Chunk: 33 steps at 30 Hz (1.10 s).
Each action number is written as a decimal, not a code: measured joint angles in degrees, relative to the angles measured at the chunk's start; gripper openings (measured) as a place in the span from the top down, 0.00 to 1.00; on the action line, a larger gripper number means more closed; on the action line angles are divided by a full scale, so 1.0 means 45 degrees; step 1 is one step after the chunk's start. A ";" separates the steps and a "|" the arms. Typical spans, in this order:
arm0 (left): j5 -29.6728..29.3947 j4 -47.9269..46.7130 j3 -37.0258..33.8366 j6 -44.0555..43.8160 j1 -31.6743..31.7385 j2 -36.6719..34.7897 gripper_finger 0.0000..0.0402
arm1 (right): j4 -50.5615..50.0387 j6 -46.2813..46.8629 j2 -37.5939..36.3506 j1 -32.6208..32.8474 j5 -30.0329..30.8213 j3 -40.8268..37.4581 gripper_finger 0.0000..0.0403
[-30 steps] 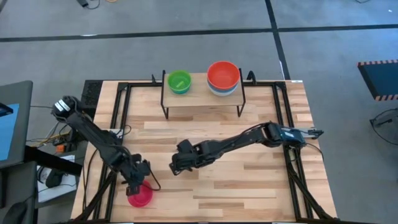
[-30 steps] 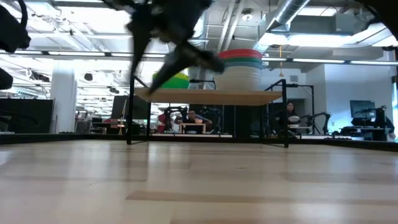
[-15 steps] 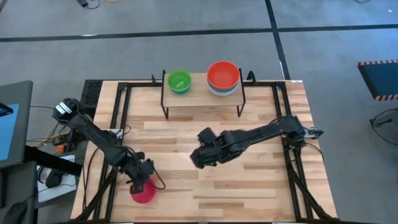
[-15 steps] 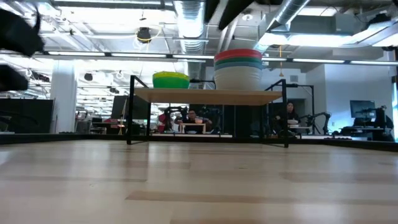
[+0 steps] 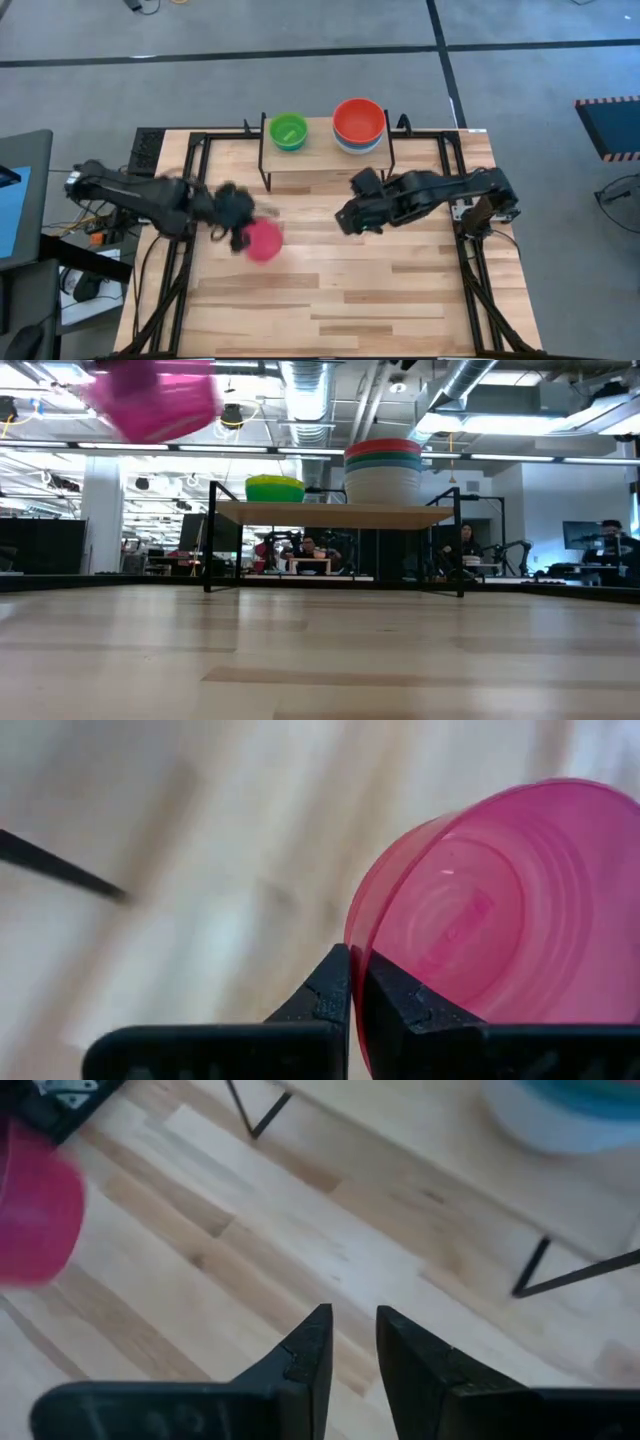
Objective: Place and stack bowls onto a shelf
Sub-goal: Stack the small red bowl on top of the small green bowl on the shelf
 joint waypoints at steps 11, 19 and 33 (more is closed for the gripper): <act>-0.1748 0.1843 0.3553 0.2875 0.7702 0.1611 1.00 | 0.0300 -0.6004 -0.2194 -0.0586 -0.0969 -0.0005 0.92; 0.0506 0.2004 0.5606 0.3056 1.1262 0.4184 1.00 | 0.1486 -1.0604 -0.3885 -0.2897 -0.3019 -0.0005 0.94; 0.2793 -0.1224 0.9555 0.3322 1.2876 0.8079 1.00 | 0.4276 -1.3267 -0.6201 -0.7292 -0.8679 -0.3862 0.93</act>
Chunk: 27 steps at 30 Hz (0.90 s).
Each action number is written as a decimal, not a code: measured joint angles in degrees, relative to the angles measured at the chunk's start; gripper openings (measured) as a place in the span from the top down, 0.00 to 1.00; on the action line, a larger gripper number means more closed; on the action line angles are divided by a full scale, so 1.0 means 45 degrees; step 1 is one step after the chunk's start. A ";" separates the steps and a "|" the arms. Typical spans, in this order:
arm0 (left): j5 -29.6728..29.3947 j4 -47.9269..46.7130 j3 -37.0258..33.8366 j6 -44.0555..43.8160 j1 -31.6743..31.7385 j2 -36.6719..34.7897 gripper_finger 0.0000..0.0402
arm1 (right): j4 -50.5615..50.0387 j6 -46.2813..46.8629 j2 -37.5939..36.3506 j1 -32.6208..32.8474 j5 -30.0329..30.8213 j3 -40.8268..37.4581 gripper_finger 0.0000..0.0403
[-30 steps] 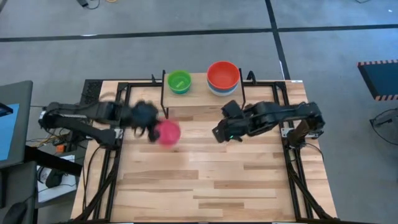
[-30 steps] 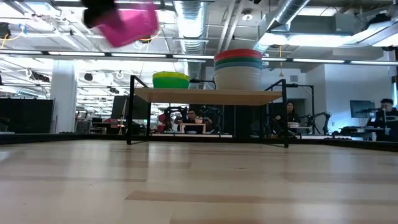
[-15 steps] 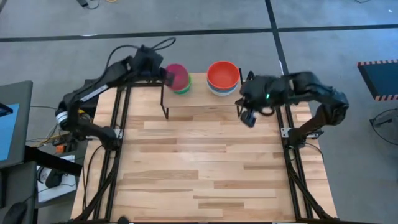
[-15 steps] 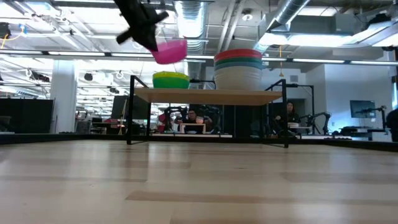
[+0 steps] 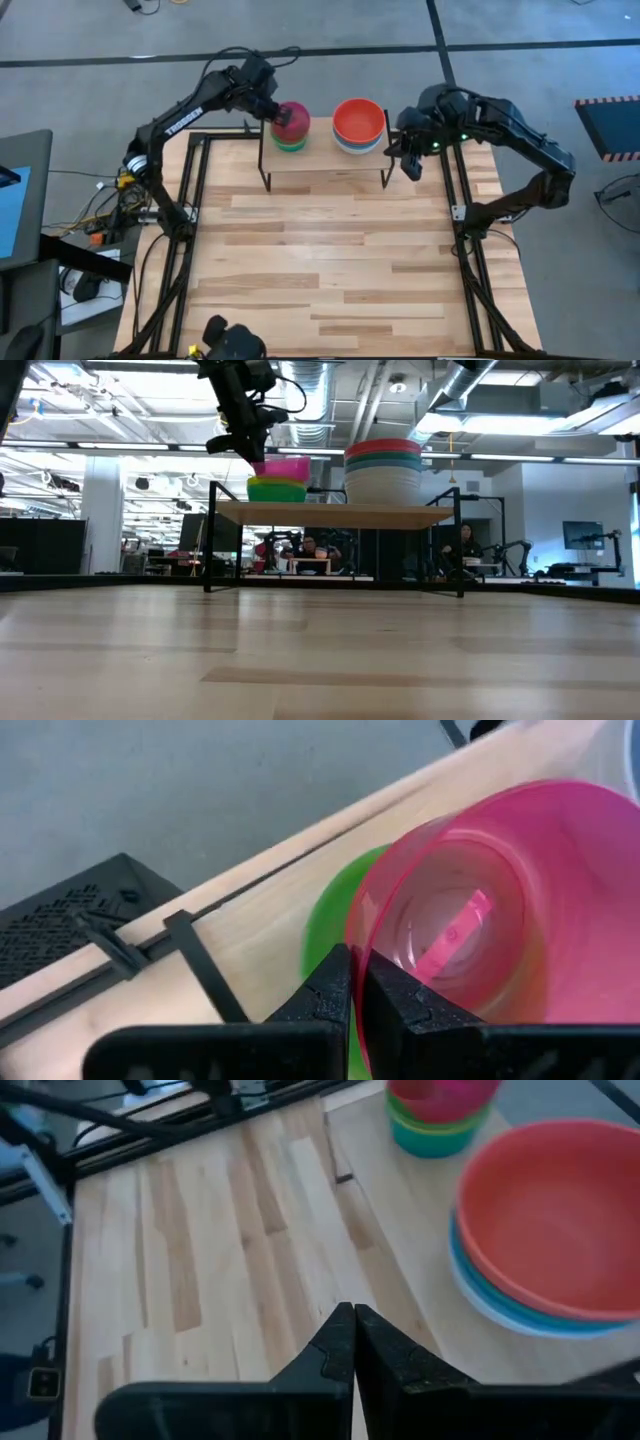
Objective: Place and stack bowls onto a shelf
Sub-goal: Stack the small red bowl on top of the small green bowl on the shelf, then return to Home Position
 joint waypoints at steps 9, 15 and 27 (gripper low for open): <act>0.2106 -0.1750 0.0901 0.1307 0.0977 0.0683 0.93 | 0.1310 0.0660 -0.1087 -0.1089 -0.0065 -0.0942 0.93; 0.2488 -0.1689 0.0896 0.1668 0.1182 0.0689 0.72 | 0.3486 0.0557 -0.2060 -0.1228 -0.0355 -0.1849 0.94; 0.1913 0.1365 -0.0172 0.3011 -0.0025 -0.2754 0.55 | 1.0591 0.1923 -0.5380 -0.1228 -0.2572 -0.8527 0.94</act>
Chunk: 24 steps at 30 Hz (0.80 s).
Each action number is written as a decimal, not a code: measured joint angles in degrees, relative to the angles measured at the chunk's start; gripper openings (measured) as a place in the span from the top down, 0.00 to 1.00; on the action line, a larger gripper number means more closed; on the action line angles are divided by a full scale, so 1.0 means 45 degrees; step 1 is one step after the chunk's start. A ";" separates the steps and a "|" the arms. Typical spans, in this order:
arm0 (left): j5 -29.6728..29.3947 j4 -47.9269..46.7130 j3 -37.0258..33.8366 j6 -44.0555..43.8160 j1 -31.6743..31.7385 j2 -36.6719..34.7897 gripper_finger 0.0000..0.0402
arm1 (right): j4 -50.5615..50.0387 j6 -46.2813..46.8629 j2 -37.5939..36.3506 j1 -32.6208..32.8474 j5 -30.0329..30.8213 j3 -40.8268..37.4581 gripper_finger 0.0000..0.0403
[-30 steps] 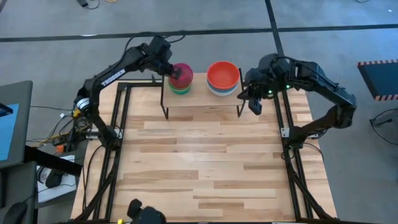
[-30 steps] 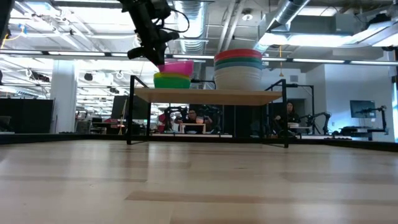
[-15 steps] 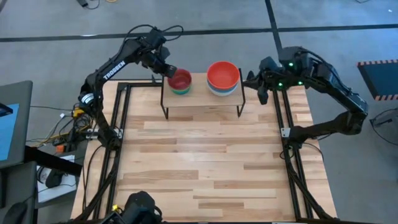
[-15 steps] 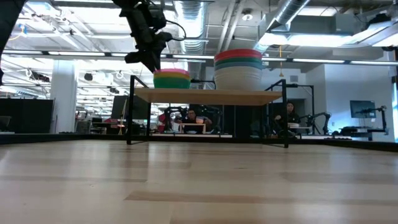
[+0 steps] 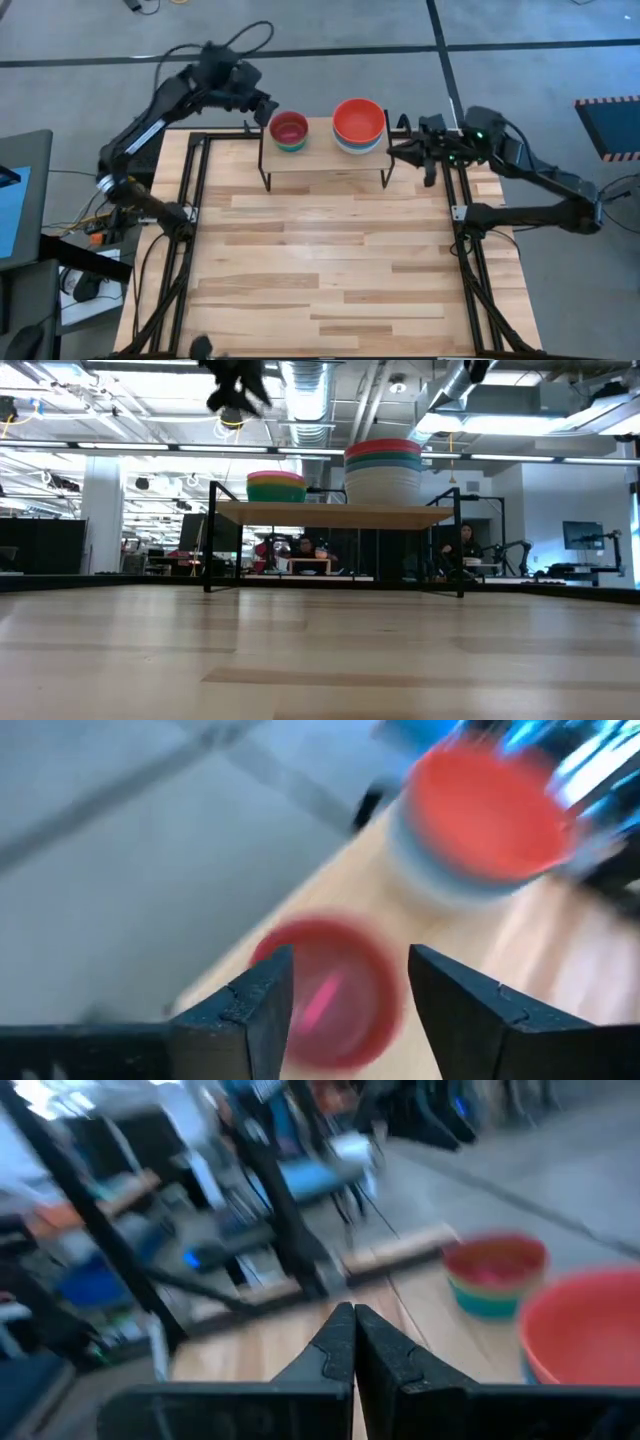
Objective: Place and stack bowls onto a shelf
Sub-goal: Return to Home Position
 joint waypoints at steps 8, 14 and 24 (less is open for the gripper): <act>0.1195 0.9216 -0.7422 -0.0723 -0.2308 -0.5176 0.65 | 0.3754 0.1218 -0.2455 0.0062 -0.1262 -0.3026 0.94; 0.2972 1.1332 -1.0493 0.0641 -0.3962 -0.8229 0.76 | 0.4185 0.1112 -0.3578 0.0480 -0.1518 -0.4207 0.93; 0.2633 1.1415 -1.4892 -0.0481 -0.5909 -1.2477 0.98 | 0.1587 -0.2042 -0.3763 0.2190 -0.1940 -0.4349 0.96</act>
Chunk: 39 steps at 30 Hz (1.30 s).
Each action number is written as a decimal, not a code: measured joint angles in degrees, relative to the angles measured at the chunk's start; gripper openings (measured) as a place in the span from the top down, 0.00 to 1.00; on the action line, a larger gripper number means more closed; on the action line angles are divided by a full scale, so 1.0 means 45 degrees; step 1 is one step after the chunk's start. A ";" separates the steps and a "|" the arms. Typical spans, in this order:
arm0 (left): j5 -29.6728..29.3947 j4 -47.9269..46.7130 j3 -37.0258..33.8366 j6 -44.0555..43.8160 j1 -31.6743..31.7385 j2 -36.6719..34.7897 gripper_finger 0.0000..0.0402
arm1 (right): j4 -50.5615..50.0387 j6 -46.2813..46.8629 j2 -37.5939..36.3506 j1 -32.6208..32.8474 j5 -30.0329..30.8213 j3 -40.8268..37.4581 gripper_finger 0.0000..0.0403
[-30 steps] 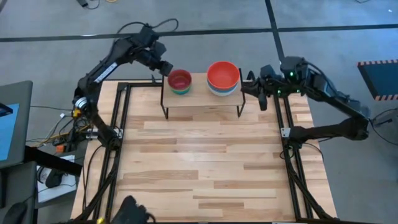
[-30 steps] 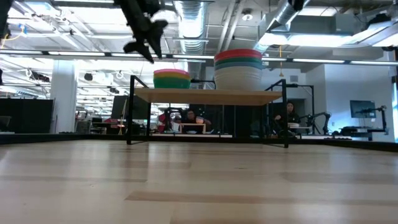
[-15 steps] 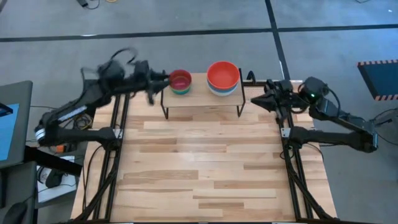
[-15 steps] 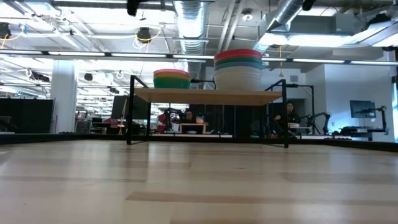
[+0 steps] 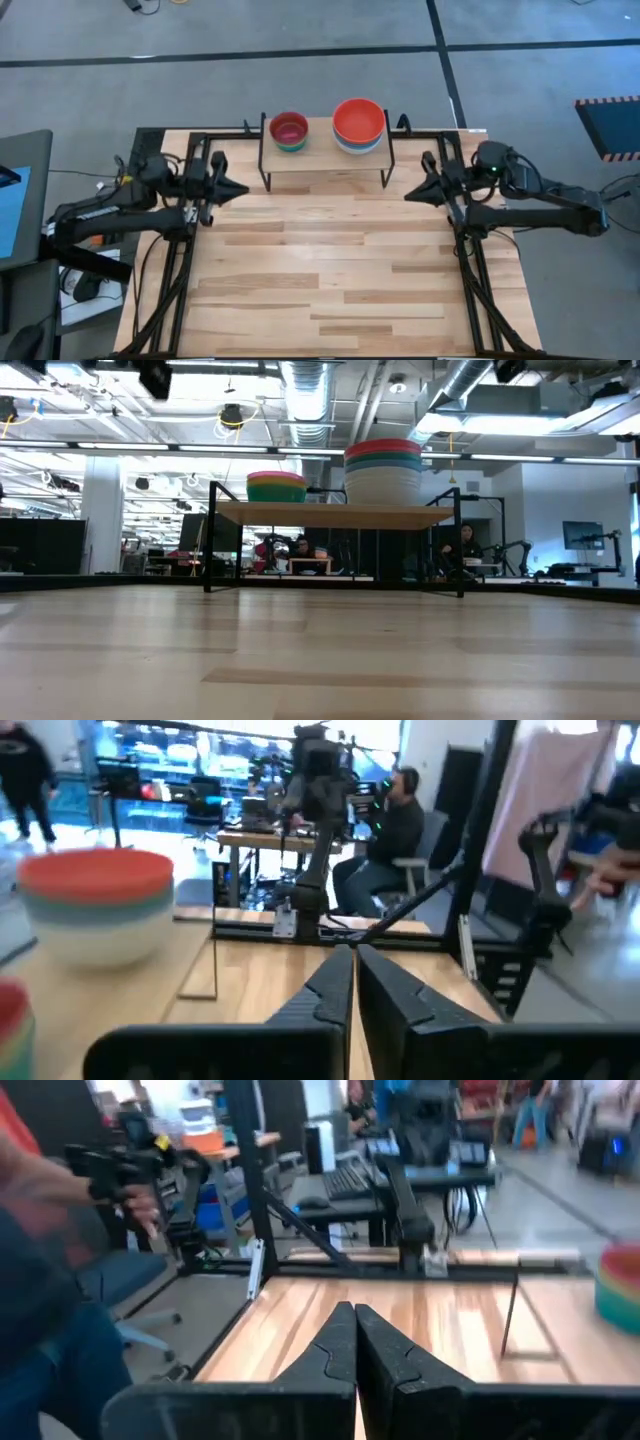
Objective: Place and stack bowls onto a shelf
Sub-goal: Return to Home Position
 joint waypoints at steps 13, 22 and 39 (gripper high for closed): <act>-0.1743 -0.0978 -0.2790 0.0745 -0.0685 -0.3972 1.00 | 0.1890 0.0176 -0.1510 0.0613 0.2303 -0.1774 0.95; -0.2560 -0.2719 -0.3068 0.1304 -0.0669 -0.3894 1.00 | 0.2986 0.1530 -0.1753 0.0612 0.3560 -0.4278 0.94; -0.3093 -0.1904 -0.3611 0.2237 -0.0624 -0.4493 1.00 | 0.5744 0.1667 -0.5949 0.0617 0.2949 -0.7969 0.95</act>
